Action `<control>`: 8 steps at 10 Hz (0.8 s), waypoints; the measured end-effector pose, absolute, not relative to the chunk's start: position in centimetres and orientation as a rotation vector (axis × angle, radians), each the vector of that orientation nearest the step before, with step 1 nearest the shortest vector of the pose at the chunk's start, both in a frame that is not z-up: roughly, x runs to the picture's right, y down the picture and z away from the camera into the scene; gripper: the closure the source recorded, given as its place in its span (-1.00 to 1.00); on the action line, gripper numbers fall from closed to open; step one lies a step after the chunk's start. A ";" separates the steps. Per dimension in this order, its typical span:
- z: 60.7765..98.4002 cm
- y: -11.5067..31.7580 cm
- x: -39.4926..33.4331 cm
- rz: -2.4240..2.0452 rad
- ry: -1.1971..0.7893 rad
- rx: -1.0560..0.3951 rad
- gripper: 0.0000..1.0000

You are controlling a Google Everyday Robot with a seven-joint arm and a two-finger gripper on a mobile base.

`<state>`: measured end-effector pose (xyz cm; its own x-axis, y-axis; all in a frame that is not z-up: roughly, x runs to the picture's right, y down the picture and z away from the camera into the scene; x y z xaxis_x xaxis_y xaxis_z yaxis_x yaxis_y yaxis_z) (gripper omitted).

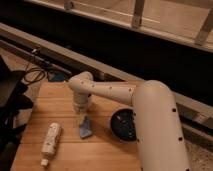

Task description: Wipe the white sponge on the table

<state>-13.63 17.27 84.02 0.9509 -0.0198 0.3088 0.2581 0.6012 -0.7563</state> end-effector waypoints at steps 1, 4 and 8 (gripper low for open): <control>83.7 17.1 -11.9 -0.133 -0.259 -0.914 1.00; 83.3 16.7 -7.8 -0.051 -0.193 -0.907 1.00; 84.1 14.7 -6.3 -0.017 -0.173 -0.855 1.00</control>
<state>-6.27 14.71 84.09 0.9858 0.0544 0.1590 0.0846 0.6570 -0.7491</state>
